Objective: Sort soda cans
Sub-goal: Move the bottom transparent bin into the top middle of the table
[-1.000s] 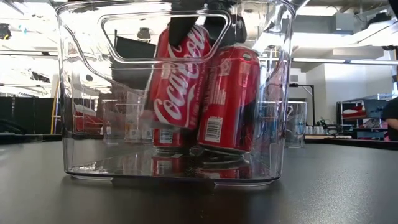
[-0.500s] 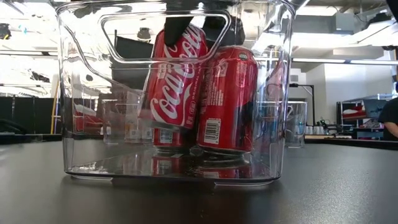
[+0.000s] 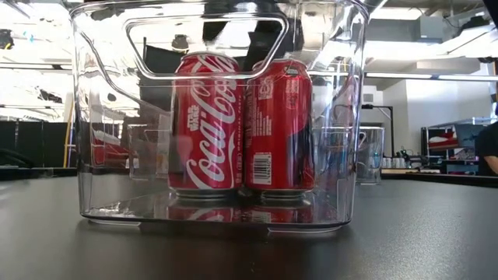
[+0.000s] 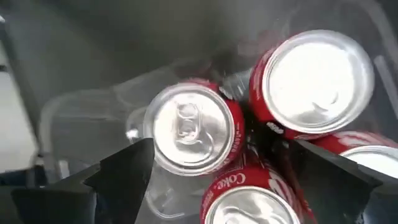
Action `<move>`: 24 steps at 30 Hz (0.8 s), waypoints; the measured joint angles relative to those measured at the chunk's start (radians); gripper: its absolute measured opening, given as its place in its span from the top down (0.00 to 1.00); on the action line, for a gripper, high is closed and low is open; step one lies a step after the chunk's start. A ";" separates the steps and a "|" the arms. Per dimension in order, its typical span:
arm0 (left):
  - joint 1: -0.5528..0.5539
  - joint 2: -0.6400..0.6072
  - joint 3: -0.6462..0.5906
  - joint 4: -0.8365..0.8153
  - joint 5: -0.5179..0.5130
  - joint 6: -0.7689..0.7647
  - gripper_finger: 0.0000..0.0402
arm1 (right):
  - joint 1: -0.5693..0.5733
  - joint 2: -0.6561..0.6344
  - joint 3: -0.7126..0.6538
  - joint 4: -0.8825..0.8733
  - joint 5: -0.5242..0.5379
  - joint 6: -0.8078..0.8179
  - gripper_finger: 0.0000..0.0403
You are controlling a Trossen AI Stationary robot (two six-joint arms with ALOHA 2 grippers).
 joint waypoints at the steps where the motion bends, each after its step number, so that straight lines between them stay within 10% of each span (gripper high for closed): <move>1: 0.000 0.000 0.000 -0.001 0.005 0.000 0.16 | 0.000 -0.015 0.000 0.003 0.001 0.001 0.04; 13: -0.021 -0.033 0.000 -0.382 0.090 -0.099 0.16 | 0.070 -0.234 0.000 -0.150 0.020 -0.054 0.05; 24: -0.251 0.047 0.000 -0.271 0.137 -0.084 0.16 | 0.160 -0.284 -0.043 -0.397 0.105 0.046 0.05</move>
